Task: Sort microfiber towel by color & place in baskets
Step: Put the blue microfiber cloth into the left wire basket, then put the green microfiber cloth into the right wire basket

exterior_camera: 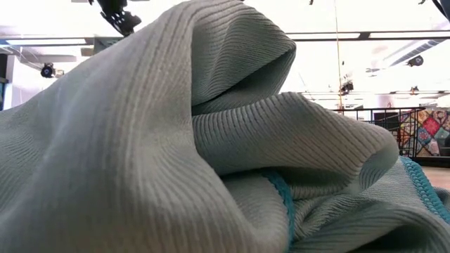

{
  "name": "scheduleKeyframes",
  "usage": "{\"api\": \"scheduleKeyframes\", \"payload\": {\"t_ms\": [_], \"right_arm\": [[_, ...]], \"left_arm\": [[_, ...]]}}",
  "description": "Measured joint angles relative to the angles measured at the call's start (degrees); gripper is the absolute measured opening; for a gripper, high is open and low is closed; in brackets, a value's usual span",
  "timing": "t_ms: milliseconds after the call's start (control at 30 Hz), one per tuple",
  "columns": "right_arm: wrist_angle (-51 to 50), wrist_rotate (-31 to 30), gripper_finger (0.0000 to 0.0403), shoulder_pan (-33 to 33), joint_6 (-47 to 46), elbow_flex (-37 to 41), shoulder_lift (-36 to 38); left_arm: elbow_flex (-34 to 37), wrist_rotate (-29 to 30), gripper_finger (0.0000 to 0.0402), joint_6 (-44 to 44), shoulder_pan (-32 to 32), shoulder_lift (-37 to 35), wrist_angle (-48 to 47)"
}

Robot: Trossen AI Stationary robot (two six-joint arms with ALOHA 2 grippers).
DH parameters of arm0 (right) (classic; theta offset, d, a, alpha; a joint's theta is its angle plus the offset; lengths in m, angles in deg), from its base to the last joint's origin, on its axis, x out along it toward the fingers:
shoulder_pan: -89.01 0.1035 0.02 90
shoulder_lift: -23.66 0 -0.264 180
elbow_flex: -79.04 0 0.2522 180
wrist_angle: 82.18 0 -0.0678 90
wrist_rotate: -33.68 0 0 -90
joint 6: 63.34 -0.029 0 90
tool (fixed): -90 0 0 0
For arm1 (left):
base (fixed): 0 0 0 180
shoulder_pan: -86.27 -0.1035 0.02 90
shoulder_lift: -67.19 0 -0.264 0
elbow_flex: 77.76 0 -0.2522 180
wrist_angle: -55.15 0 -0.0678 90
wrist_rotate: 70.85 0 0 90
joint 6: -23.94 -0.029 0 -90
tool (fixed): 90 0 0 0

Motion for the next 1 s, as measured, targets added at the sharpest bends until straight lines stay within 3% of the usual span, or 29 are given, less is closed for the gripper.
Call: {"api": "scheduleKeyframes", "payload": {"t_ms": [100, 467, 700, 1000], "right_arm": [[0.0, 0.1, 0.0130, 0.0, 0.0, 0.0, 0.0], [-0.1, 0.1, 0.0130, 0.0, 0.1, 0.0, 0.0], [-0.8, 0.1, 0.0130, 0.0, 0.1, 0.0, 0.0], [-1.0, 0.1, 0.0130, 0.0, 0.1, 0.0, 0.0]], "left_arm": [[0.0, -5.5, 0.0181, 2.1, -1.0, 2.0, -3.0], [0.0, -6.7, 0.0180, 4.0, -1.3, 7.2, -17.6], [0.0, -16.5, 0.0180, 5.1, -1.6, 9.2, -21.5], [0.0, -12.5, 0.0180, 6.4, -1.6, 9.5, -21.3]]}}
